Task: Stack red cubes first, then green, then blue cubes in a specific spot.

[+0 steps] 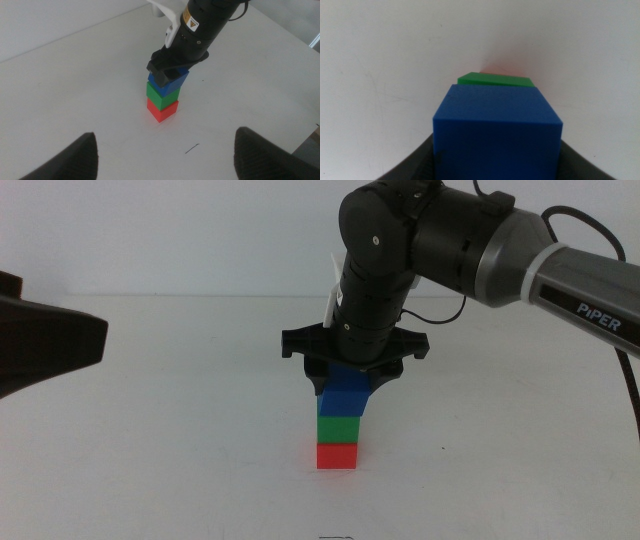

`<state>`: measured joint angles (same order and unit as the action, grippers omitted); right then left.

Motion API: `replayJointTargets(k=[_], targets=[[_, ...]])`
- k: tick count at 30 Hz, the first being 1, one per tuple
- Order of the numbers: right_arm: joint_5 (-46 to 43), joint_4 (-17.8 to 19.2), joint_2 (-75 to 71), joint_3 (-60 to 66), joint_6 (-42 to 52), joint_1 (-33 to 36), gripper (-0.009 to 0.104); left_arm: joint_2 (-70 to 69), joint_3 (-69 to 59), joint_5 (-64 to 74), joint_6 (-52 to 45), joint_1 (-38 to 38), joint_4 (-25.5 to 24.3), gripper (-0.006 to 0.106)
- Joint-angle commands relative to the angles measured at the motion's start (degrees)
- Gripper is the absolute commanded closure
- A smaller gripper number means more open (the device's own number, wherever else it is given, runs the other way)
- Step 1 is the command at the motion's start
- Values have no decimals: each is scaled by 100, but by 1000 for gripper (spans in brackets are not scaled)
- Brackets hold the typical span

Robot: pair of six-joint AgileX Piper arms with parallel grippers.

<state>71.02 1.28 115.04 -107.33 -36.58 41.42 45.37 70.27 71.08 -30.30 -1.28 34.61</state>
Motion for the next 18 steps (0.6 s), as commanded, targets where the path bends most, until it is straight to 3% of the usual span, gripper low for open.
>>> replayJointTargets(k=[1, 4, 8, 9, 10, 18], targets=[[27, 89, -296, -203, 30, 15, 96, 5, 123, -310, 15, 6, 278, 8], [32, 89, -296, -203, 30, 15, 95, 5, 123, -310, 15, 6, 278, 8], [-25, 77, -236, -203, -8, 63, 83, 5, 123, -310, 15, 6, 278, 8], [-19, 77, -211, -203, -9, 63, 74, 5, 123, -310, 15, 6, 278, 8], [-45, 77, -211, -203, 14, 63, 40, 5, 123, -310, 15, 6, 278, 8], [-10, 50, -211, -203, 14, 63, 14, 5, 123, -310, 15, 6, 278, 8]])
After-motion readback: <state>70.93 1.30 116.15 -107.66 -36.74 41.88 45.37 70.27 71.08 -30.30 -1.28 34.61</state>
